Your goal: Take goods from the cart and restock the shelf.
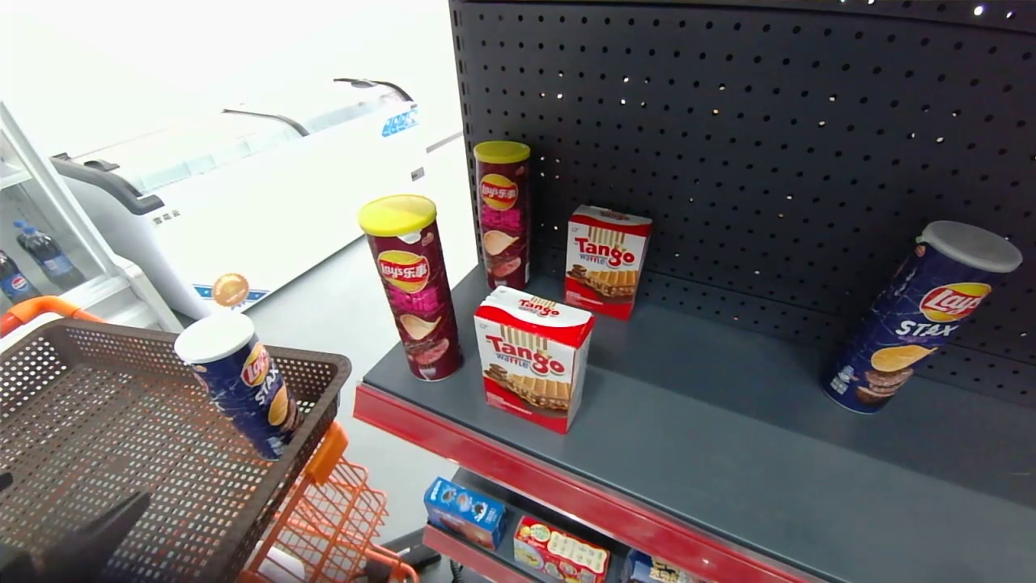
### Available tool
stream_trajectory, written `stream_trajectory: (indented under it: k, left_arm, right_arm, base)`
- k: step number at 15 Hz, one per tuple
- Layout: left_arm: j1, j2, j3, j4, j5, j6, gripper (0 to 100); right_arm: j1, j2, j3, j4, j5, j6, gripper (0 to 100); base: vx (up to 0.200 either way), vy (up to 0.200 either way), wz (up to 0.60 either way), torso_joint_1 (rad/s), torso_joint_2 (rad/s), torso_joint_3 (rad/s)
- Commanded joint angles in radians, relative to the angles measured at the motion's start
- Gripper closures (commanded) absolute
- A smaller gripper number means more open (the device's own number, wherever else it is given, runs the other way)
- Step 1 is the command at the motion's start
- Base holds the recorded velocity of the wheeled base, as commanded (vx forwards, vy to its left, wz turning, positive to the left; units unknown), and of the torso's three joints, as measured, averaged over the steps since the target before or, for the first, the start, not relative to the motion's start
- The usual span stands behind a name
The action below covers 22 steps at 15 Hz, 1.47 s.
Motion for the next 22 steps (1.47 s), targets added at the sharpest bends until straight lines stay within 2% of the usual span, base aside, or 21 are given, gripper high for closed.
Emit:
stream_trajectory:
  k: [1, 2, 3, 4, 5, 8, 9, 10, 13, 16, 20, 21, 22]
  left_arm:
    - [0.044, 0.233, 0.012, -0.122, 0.003, 0.005, 0]
    - [0.046, 0.276, 0.023, -0.148, 0.005, 0.021, 0]
    - [0.061, 0.36, 0.028, -0.217, 0.008, 0.022, 0]
    - [0.097, 0.439, 0.043, -0.334, 0.006, 0.019, 0]
    - [0.109, 0.526, 0.066, -0.454, 0.005, 0.021, 0]
    - [0.089, 0.635, 0.084, -0.562, 0.0, 0.021, 0]
    - [0.092, 0.738, 0.116, -0.728, -0.002, 0.015, 0]
    - [0.09, 0.79, 0.129, -0.805, -0.003, 0.011, 0]
    - [0.098, 0.93, 0.121, -0.946, -0.008, 0.01, 0]
    - [0.095, 1.012, 0.083, -1.01, -0.008, 0.015, 0]
    - [0.109, 1.04, 0.015, -1.02, -0.008, 0.03, 0]
    - [0.118, 1.042, 0.012, -1.02, -0.008, 0.064, 0]
    - [0.129, 1.043, 0.006, -1.02, -0.008, 0.065, 0]
  right_arm:
    - [0.0, 0.001, 0.0, 0.0, 0.001, 0.0, 0]
    - [0.0, 0.001, 0.0, 0.0, 0.001, 0.0, 0]
    - [0.0, 0.001, 0.0, 0.0, 0.001, 0.0, 0]
    - [0.0, 0.001, 0.0, 0.0, 0.001, 0.0, 0]
    - [0.0, 0.001, 0.0, 0.0, 0.001, 0.0, 0]
    - [0.0, 0.001, 0.0, 0.0, 0.001, 0.0, 0]
    - [0.0, 0.001, 0.0, 0.0, 0.001, 0.0, 0]
    - [0.0, 0.001, 0.0, 0.0, 0.001, 0.0, 0]
    - [0.0, 0.001, 0.0, 0.0, 0.001, 0.0, 0]
    - [0.0, 0.001, 0.0, 0.0, 0.001, 0.0, 0]
    - [0.0, 0.001, 0.0, 0.0, 0.001, 0.0, 0]
    - [0.0, 0.001, 0.0, 0.0, 0.001, 0.0, 0]
    - [0.0, 0.001, 0.0, 0.0, 0.001, 0.0, 0]
  base:
    - [0.0, 0.0, 0.0, 0.0, 0.0, 0.0]
    - [0.0, 0.0, 0.0, 0.0, 0.0, 0.0]
    - [0.0, 0.0, 0.0, 0.0, 0.0, 0.0]
    - [0.0, 0.0, 0.0, 0.0, 0.0, 0.0]
    - [0.0, 0.0, 0.0, 0.0, 0.0, 0.0]
    - [0.0, 0.0, 0.0, 0.0, 0.0, 0.0]
    - [0.0, 0.0, 0.0, 0.0, 0.0, 0.0]
    - [0.0, 0.0, 0.0, 0.0, 0.0, 0.0]
    - [0.0, 0.0, 0.0, 0.0, 0.0, 0.0]
    - [0.0, 0.0, 0.0, 0.0, 0.0, 0.0]
    - [0.0, 0.0, 0.0, 0.0, 0.0, 0.0]
    - [0.0, 0.0, 0.0, 0.0, 0.0, 0.0]
    - [0.0, 0.0, 0.0, 0.0, 0.0, 0.0]
